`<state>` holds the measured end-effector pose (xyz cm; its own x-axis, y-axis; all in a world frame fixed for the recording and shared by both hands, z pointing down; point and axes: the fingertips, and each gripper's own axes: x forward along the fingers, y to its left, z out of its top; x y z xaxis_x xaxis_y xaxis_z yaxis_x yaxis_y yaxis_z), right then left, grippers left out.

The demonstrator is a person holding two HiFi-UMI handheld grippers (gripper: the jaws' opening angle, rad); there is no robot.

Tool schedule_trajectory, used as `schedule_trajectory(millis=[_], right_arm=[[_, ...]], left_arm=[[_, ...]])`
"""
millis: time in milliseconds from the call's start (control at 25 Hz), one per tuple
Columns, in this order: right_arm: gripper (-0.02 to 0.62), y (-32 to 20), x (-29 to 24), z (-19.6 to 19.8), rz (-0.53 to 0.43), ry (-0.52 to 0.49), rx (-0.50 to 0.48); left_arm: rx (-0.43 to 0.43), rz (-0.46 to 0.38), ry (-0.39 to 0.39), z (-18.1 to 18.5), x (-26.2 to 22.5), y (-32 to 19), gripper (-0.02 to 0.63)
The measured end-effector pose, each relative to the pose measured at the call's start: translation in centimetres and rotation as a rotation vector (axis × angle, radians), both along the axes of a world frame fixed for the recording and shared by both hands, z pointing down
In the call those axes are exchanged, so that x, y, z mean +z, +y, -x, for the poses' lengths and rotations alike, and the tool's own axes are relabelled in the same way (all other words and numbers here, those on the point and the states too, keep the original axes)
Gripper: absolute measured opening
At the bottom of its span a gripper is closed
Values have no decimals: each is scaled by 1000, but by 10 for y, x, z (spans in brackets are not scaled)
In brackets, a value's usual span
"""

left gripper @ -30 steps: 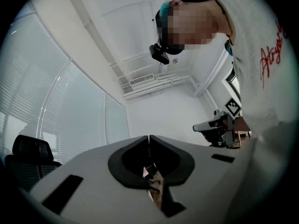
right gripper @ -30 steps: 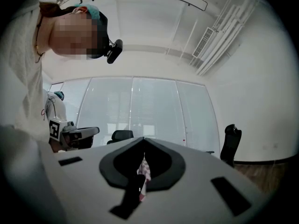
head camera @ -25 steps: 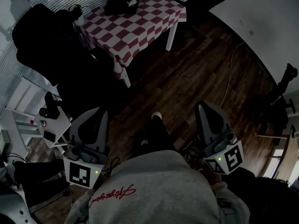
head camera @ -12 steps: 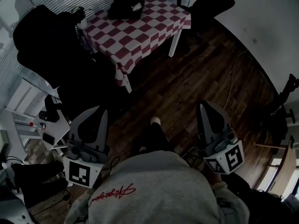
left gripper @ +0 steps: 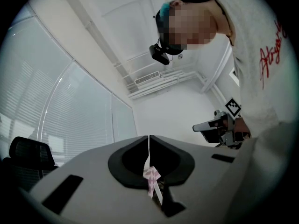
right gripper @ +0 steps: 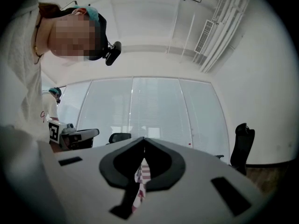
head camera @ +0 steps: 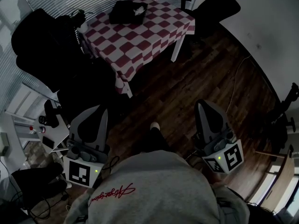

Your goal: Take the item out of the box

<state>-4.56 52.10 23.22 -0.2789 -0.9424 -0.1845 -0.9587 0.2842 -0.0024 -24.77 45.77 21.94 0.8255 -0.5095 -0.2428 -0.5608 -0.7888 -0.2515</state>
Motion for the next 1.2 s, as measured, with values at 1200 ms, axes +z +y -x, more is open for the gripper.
schedule_trajectory(millis=[1200], right_arm=[[11, -111, 0, -74, 19, -18, -72]], left_arm=[[-82, 14, -14, -66, -5, -91, 20]])
